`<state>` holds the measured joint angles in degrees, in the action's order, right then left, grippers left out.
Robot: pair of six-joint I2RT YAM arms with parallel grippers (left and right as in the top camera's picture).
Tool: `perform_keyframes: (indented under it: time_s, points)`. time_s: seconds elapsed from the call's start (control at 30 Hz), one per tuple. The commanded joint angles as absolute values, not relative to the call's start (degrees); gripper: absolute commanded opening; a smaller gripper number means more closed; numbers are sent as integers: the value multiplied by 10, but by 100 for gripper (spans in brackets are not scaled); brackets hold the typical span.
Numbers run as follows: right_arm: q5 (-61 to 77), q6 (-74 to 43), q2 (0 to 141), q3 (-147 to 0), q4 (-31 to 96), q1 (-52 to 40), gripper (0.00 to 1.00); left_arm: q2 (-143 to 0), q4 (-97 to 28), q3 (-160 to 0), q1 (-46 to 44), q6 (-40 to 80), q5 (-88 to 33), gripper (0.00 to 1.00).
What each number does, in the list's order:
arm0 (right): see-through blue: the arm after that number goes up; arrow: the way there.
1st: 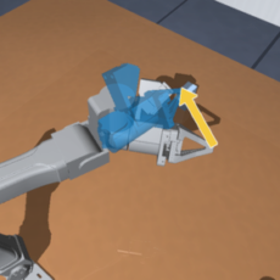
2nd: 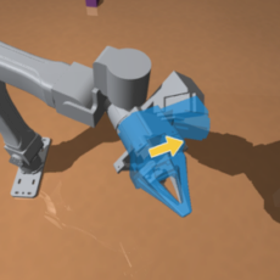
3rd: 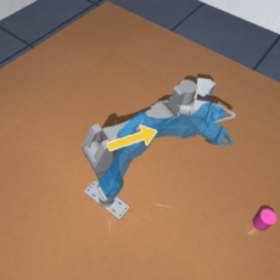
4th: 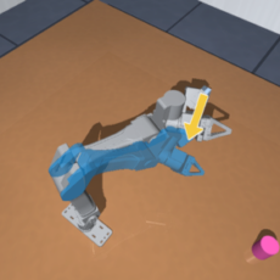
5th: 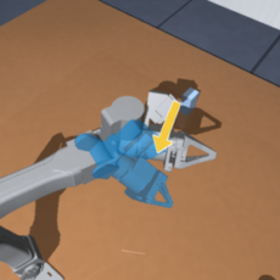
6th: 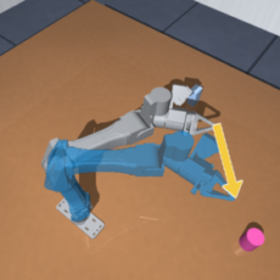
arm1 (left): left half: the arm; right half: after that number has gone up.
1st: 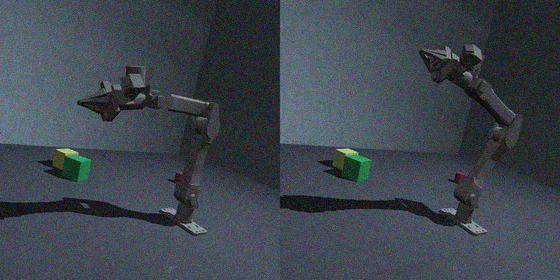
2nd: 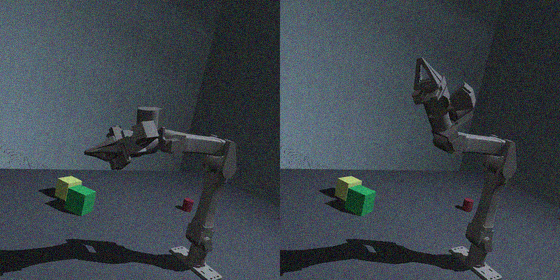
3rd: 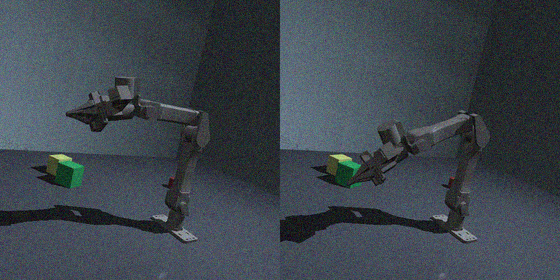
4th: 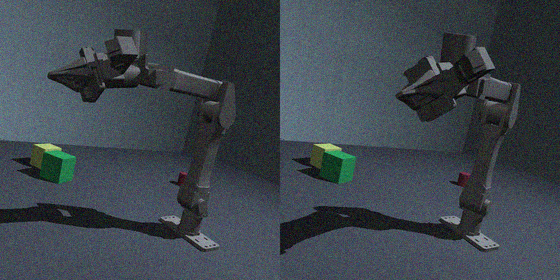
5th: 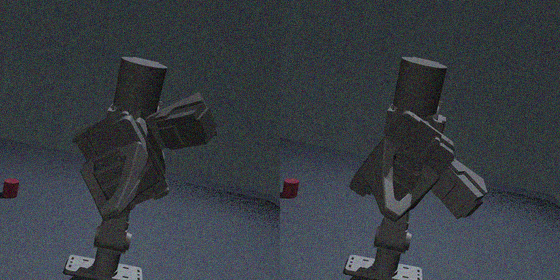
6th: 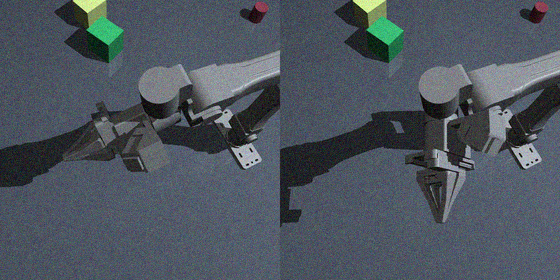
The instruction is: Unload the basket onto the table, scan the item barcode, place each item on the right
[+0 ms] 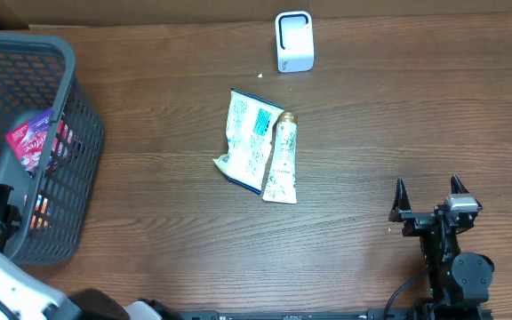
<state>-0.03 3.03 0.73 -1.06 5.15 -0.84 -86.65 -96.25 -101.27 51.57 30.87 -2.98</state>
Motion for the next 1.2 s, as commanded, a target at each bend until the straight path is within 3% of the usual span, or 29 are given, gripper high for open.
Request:
perform_keyframes:
  time_s: [0.0, 0.53, 0.83, 1.17]
  points:
    - [-4, 33, 2, -4, 48, -11, 100, -819, -968, -1006, 513, 298, -43, 4]
    - [-4, 33, 2, -4, 48, -11, 100, -823, -923, -988, 514, 360, 68, 4]
    - [-4, 33, 2, -4, 48, -11, 100, -823, -941, -894, 513, 357, 57, 4]
    - [-4, 33, 2, -4, 48, -11, 100, -816, -902, -893, 514, 347, 50, 4]
